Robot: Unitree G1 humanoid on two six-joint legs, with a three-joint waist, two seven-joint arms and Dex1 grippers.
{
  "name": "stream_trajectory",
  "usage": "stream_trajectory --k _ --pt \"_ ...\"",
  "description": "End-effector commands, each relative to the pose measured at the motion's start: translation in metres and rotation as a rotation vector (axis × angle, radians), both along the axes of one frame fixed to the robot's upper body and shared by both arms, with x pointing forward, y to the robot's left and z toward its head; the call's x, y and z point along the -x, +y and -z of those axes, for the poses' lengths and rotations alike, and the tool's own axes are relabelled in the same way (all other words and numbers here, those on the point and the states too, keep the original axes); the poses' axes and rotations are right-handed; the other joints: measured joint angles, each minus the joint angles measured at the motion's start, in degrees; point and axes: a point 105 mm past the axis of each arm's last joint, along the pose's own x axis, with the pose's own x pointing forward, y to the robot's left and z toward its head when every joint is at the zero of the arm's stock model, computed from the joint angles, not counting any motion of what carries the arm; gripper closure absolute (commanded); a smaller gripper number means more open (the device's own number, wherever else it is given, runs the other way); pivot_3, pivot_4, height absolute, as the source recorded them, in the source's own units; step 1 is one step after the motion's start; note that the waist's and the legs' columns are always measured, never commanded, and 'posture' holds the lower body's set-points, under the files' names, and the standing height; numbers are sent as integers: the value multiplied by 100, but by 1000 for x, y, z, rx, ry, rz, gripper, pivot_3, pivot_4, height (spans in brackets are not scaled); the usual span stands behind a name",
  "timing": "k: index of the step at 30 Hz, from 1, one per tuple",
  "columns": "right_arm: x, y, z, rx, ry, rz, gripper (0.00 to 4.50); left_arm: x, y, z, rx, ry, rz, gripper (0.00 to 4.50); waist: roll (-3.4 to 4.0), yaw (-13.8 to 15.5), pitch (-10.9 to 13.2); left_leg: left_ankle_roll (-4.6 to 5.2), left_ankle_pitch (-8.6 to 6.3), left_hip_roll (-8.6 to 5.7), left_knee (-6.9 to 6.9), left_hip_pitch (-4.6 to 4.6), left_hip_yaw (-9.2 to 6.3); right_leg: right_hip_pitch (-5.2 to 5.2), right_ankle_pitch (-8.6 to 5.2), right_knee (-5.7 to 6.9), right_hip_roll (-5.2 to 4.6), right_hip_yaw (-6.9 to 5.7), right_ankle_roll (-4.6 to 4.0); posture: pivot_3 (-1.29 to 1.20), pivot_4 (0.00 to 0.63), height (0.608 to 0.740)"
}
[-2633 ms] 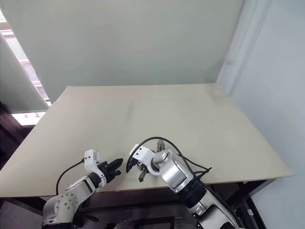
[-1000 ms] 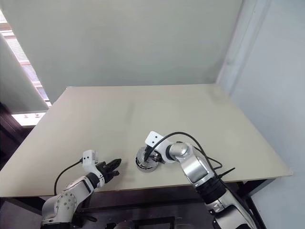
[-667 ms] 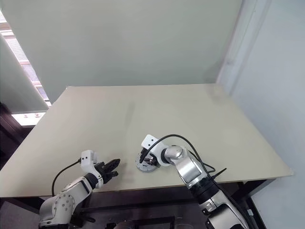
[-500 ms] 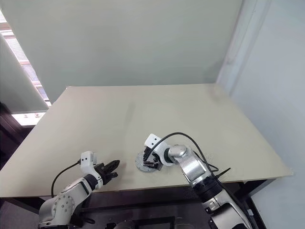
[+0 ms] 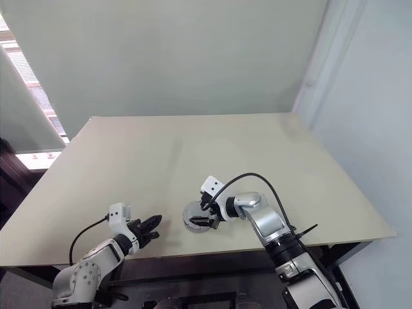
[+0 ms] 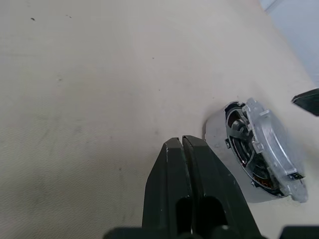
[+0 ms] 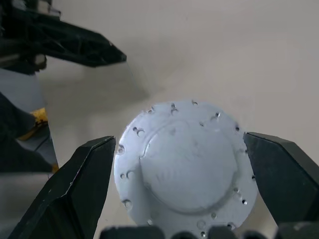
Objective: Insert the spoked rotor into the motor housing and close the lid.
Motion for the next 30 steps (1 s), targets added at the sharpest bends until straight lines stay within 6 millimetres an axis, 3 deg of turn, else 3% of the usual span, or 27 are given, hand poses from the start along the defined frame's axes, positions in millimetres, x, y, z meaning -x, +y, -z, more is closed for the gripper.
stream_trajectory --k 1,16,20,30 --pt "-8 3 -9 -20 -69 -21 19 -4 0 -17 -13 -63 13 4500 0 0 0 0 0 0 0 0 0 0 0 0 0 0 0 0 0 740" --pt "-11 10 4 -11 -77 -38 19 -4 6 -25 -42 -70 18 4500 1 0 0 1 0 0 0 0 -1 2 0 1 1 1 0 0 0 740" --pt "-10 10 4 -8 -73 -42 1226 -4 4 -24 -41 -67 25 4500 1 0 0 0 0 0 0 1 -1 1 0 2 1 1 0 0 0 740" --pt "-9 13 5 20 -33 -18 1235 -4 -2 -22 -29 -64 36 4500 1 1 -1 1 0 0 0 1 -1 2 1 2 1 1 0 0 0 740"
